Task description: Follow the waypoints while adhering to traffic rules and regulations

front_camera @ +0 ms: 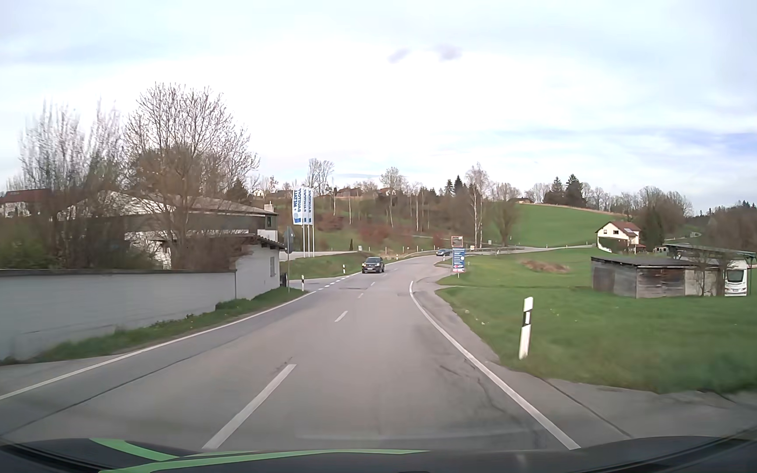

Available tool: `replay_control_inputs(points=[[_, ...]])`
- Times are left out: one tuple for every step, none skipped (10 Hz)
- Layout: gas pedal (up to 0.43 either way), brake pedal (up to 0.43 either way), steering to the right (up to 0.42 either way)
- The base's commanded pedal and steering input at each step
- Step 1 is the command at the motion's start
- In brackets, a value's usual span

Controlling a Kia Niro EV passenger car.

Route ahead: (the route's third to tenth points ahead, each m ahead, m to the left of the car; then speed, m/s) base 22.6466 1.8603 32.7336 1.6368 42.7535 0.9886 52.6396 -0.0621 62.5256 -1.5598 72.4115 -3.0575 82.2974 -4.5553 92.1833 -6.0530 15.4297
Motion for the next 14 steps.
replay_control_inputs(points=[[0.000, 0.091, 0.007], [0.000, 0.091, 0.008], [0.000, 0.091, 0.008], [0.000, 0.091, 0.009], [0.000, 0.091, 0.011], [0.000, 0.091, 0.011], [0.000, 0.091, 0.011], [0.000, 0.091, 0.011], [0.000, 0.091, 0.011], [0.000, 0.091, 0.011], [0.000, 0.091, 0.011], [0.000, 0.091, 0.011], [0.000, 0.091, 0.010], [0.000, 0.091, 0.010]])
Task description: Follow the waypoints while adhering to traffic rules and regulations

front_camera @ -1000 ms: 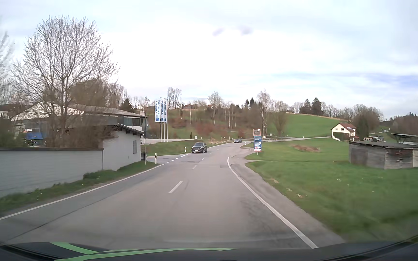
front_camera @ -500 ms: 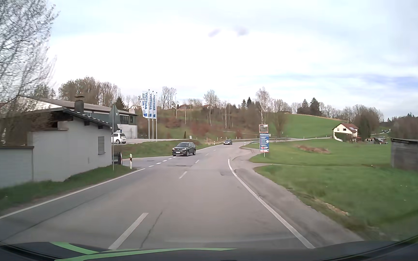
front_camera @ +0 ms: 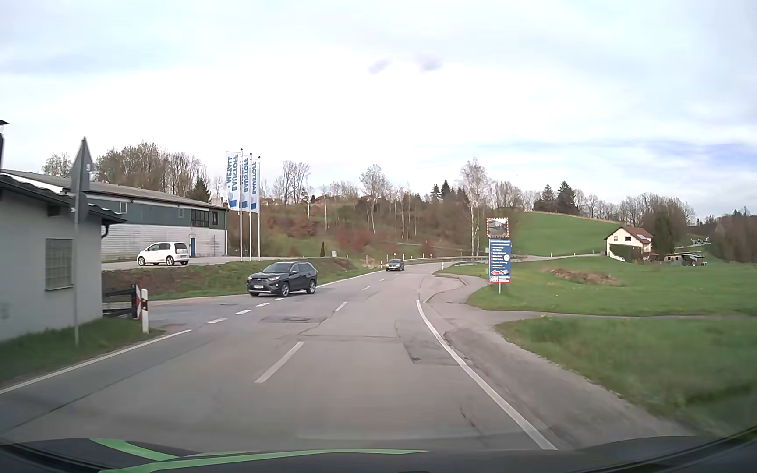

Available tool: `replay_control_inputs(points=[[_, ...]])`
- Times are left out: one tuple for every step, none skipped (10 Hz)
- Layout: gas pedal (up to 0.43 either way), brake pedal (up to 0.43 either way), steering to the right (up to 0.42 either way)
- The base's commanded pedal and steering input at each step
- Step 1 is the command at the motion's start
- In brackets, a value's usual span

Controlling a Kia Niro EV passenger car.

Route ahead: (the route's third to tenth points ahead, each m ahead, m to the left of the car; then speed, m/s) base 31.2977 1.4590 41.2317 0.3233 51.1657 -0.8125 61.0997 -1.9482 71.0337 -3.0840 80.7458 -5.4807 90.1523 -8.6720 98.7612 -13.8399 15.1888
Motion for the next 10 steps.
replay_control_inputs(points=[[0.000, 0.085, 0.007], [0.000, 0.085, 0.003], [0.000, 0.085, 0.002], [0.000, 0.085, 0.003], [0.000, 0.085, 0.006], [0.000, 0.085, 0.009], [0.000, 0.091, 0.011], [0.000, 0.091, 0.012], [0.000, 0.085, 0.012], [0.000, 0.085, 0.012]])
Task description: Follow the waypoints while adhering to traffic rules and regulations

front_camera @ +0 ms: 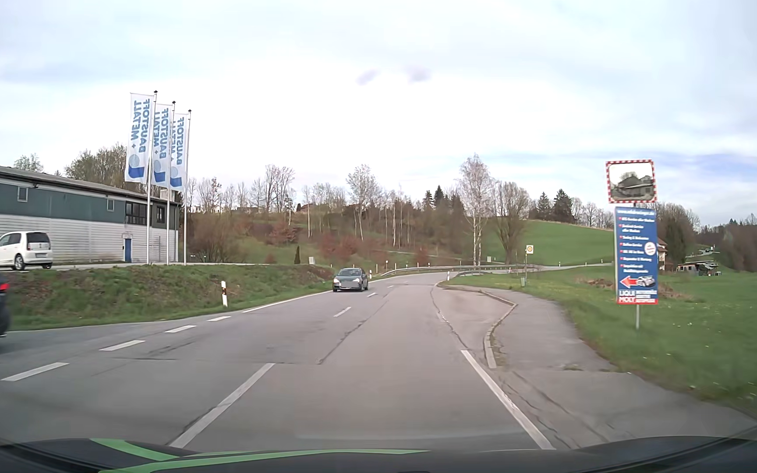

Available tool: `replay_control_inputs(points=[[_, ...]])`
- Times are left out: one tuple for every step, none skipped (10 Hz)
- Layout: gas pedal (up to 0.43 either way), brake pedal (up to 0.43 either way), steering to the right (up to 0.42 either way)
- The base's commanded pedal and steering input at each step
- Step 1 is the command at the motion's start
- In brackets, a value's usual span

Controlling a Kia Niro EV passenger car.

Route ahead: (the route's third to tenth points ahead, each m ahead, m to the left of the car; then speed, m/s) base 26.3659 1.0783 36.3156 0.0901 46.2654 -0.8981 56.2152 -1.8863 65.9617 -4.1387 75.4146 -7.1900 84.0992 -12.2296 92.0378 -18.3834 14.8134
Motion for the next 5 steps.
replay_control_inputs(points=[[0.000, 0.085, 0.012], [0.000, 0.085, 0.012], [0.000, 0.085, 0.013], [0.000, 0.091, 0.013], [0.000, 0.085, 0.014]])
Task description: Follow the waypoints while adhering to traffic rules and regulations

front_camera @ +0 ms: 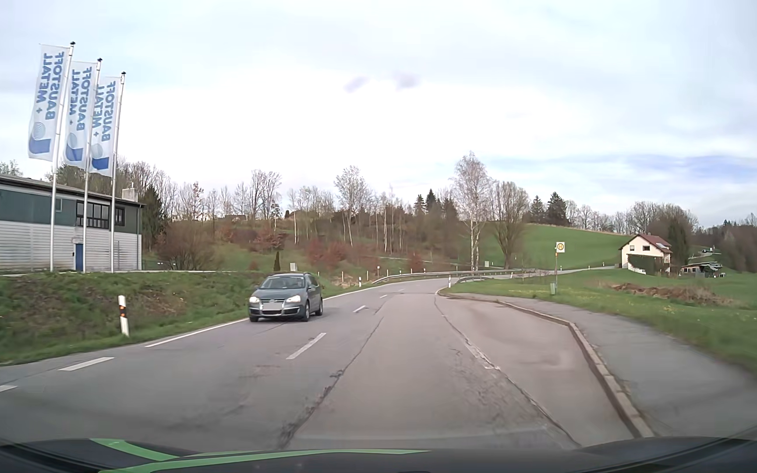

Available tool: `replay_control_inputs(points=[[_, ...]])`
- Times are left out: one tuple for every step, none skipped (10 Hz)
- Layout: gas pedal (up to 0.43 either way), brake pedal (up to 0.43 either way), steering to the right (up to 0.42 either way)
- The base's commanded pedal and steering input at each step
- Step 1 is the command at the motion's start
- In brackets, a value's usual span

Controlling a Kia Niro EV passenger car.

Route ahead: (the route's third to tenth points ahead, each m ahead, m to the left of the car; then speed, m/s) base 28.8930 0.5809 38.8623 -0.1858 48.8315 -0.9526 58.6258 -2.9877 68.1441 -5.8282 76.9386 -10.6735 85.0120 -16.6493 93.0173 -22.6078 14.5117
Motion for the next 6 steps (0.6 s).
replay_control_inputs(points=[[0.000, 0.085, 0.014], [0.000, 0.079, 0.014], [0.000, 0.061, 0.014], [0.000, 0.006, 0.014], [0.000, 0.000, 0.014], [0.000, 0.000, 0.014]])
